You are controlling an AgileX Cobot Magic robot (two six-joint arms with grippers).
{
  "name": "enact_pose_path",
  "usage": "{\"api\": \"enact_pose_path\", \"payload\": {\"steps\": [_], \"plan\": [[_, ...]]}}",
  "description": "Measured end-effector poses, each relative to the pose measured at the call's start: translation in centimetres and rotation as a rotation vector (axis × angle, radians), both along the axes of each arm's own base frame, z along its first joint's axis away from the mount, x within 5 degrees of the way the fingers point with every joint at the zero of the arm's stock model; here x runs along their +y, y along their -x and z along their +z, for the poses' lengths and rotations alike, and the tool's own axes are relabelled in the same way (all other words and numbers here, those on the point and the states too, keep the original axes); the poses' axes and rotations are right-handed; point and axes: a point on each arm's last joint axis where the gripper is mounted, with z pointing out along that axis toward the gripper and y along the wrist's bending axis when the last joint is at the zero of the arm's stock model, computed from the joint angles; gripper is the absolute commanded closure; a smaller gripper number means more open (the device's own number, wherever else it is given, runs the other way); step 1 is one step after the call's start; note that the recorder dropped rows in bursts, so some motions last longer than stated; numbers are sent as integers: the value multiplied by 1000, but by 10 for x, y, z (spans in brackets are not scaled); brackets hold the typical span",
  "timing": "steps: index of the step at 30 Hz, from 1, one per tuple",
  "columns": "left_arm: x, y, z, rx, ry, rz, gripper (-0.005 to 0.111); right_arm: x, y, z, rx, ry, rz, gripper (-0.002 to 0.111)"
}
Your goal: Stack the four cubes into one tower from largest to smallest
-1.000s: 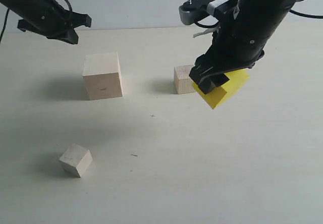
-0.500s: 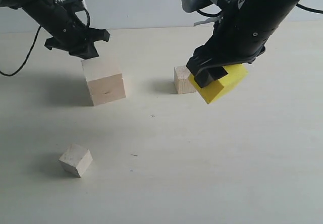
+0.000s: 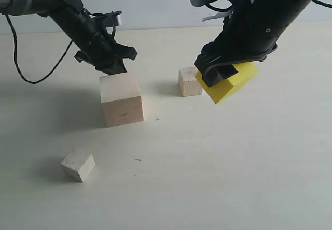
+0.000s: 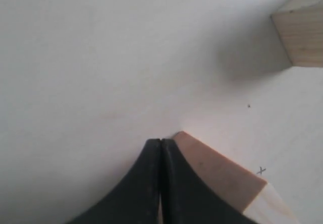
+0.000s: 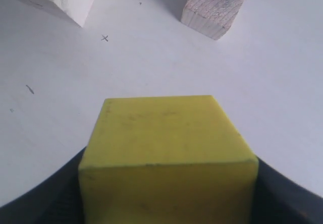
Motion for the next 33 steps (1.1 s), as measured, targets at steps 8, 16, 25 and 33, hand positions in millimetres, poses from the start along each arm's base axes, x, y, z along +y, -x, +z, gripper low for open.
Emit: {"api": "enact_pose_path", "payload": {"steps": [8,16,25,33], "plan": [[-37,23,0,55,-3,-111,107,-5,8,18,-50,-24,1,108],[-24,19,43,-40,6,-49,107,-7,11,25,-69,-30,2,108],[52,36,74,23,-86,108,107,-7,11,25,-65,-28,3,108],[61,88,53,138,-93,115,107,-7,12,25,-62,-28,2,108]]}}
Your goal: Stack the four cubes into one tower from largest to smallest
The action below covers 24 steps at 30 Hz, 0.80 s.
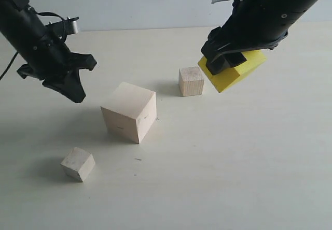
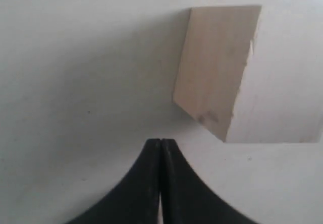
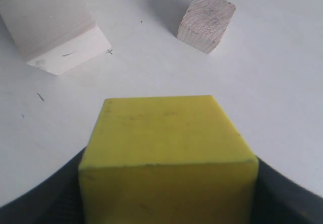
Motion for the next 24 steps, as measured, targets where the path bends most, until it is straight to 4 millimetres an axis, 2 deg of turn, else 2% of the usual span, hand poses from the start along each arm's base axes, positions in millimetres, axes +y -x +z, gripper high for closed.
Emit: {"api": "enact_pose_path", "payload": {"steps": [4,7,12,18,24], "plan": [[4,22,4,-22,19,37,107,0,0,0,0,0,0,108],[6,29,-3,-37,18,60,107,0,0,0,0,0,0,108],[3,25,-20,-42,35,77,107,0,0,0,1,-2,0,108],[-14,19,-33,-101,54,78,107,-1,3,0,22,7,1,108],[-17,16,-48,-78,56,97,107,-7,14,20,-22,-18,2,108]]}}
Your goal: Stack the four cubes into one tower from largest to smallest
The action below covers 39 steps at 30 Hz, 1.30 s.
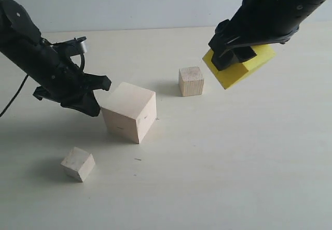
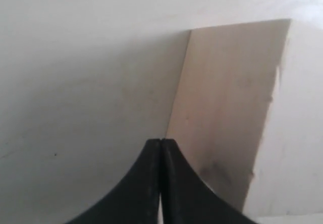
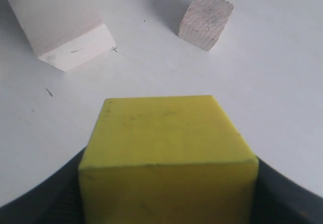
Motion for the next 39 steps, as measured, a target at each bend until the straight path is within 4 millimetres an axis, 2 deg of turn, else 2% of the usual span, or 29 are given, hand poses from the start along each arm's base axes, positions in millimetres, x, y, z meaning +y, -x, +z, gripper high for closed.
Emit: {"api": "enact_pose_path", "payload": {"steps": [8,14,29,33,39], "plan": [[-15,3,-3,7,72,-29,107,-11,19,30,-88,-50,0,108],[-29,10,-3,5,77,-75,107,-12,21,32,-96,-55,0,108],[-32,10,1,5,100,-62,107,-12,24,32,-74,-46,22,108],[-28,10,17,-39,113,-55,107,-8,25,33,-76,-85,53,108],[-5,8,59,-156,119,-5,107,0,13,27,-115,-103,78,108]]}}
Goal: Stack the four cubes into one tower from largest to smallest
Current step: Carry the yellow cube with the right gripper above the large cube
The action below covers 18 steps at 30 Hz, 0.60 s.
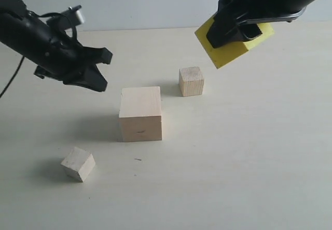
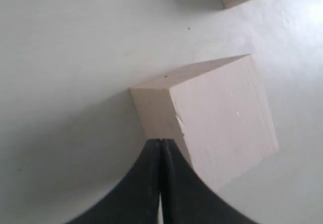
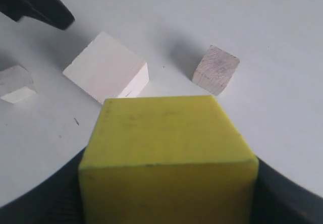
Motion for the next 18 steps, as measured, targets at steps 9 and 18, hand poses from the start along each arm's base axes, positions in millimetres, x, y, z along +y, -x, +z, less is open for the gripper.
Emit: {"api": "enact_pose_path", "payload": {"steps": [9,18], "plan": [[28,22,61,-115,-25,-4,107,27,-36,-35,138,65,114,108],[39,47,95,-174,-74,-21,107,55,-78,-24,160,129,313,108]]}}
